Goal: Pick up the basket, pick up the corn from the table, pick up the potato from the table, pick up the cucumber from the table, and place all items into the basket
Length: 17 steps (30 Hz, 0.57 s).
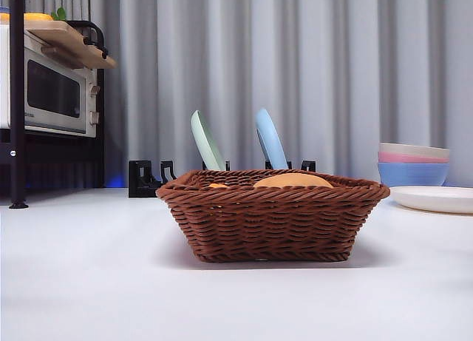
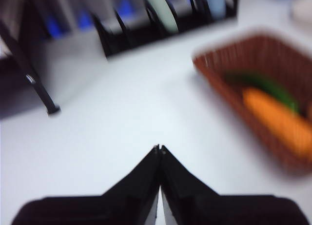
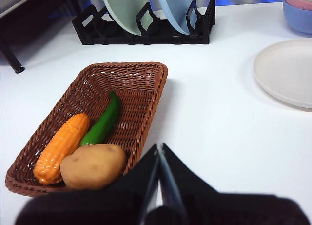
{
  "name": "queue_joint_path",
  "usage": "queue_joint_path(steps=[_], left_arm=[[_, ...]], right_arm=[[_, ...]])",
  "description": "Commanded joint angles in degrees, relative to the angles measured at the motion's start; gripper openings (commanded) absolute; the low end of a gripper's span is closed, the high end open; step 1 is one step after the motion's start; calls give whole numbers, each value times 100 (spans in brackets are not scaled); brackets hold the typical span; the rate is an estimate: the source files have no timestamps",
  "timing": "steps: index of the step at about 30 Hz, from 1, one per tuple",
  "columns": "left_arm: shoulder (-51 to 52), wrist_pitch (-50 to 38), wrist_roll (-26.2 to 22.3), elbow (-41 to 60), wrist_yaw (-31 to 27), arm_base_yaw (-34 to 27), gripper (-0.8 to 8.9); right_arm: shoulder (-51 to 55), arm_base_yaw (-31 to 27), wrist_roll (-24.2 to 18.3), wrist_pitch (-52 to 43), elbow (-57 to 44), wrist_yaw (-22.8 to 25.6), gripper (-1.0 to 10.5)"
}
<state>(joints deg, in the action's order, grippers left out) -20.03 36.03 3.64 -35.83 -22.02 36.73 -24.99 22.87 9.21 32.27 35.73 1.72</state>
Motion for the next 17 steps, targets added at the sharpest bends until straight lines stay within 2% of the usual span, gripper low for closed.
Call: queue_joint_path(steps=[1,8,12,17], left_arm=[[227,-715,20,334,417,-586,-3],[973,-1902,-85,1563,1567,-2310,-3],[1309,-2184,-83,2288,1803,-3053,-3],[1753,-2188,-76,2931,1954,-3622,-3]], right_arm=[[-2,9,35,-11,-28,17,2],[-2,9,35,-7,-26,17,2],[-2,9,35,-7,-28,20,2],[-2,9,35,-7,-26,17,2]])
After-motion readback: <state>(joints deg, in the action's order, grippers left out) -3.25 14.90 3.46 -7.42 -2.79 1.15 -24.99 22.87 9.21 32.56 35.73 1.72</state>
